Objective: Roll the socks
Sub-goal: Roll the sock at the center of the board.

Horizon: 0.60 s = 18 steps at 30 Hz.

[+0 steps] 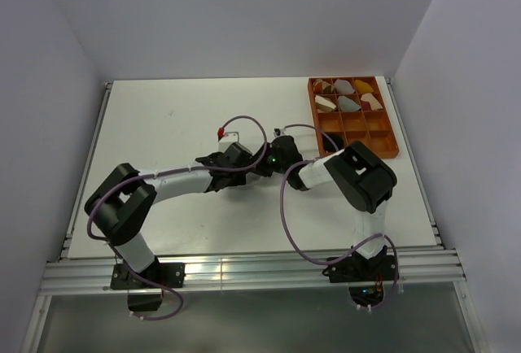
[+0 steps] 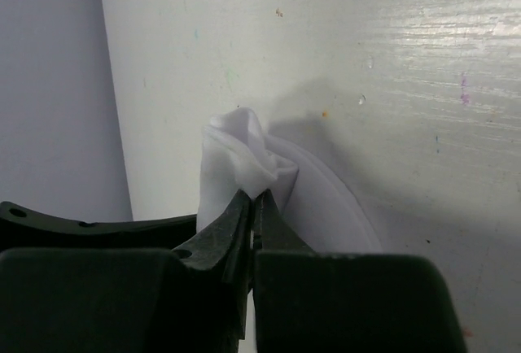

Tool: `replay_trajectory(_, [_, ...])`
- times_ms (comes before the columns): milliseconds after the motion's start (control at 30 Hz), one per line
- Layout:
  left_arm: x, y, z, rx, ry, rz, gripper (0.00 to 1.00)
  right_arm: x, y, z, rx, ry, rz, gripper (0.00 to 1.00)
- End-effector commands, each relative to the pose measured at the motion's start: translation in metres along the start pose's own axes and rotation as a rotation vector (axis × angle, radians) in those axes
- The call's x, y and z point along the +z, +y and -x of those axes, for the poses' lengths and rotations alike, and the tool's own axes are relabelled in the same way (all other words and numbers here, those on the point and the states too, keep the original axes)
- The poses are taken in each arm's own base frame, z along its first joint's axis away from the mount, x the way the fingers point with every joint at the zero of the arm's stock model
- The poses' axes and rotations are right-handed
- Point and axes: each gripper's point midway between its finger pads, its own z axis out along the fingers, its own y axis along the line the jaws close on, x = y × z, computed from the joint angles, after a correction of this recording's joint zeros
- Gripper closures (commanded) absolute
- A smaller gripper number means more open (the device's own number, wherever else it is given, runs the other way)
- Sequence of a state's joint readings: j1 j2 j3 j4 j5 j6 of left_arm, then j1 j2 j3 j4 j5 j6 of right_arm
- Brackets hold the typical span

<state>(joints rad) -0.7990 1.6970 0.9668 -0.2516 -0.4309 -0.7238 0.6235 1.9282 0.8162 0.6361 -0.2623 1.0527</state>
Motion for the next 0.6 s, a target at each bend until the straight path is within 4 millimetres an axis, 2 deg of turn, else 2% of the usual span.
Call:
replay_trajectory(0, [-0.021,-0.002,0.01,-0.056,-0.006,-0.069,0.41,0.0,-0.025,-0.004,-0.079,-0.007,-0.057,1.0])
replay_trajectory(100, [-0.033,-0.008,0.017,-0.102,-0.012,-0.158,0.35,-0.001,-0.027,-0.003,-0.102,-0.014,-0.062,1.0])
replay_trajectory(167, [-0.037,-0.007,0.027,-0.142,-0.031,-0.194,0.34,-0.002,-0.026,-0.002,-0.119,-0.02,-0.054,1.0])
replay_trajectory(300, [-0.041,-0.005,0.029,-0.229,-0.011,-0.296,0.31,-0.004,-0.026,-0.003,-0.144,-0.026,-0.048,1.0])
replay_trajectory(567, [-0.026,-0.001,0.021,-0.34,0.059,-0.387,0.33,-0.005,-0.026,-0.005,-0.16,-0.029,-0.047,1.0])
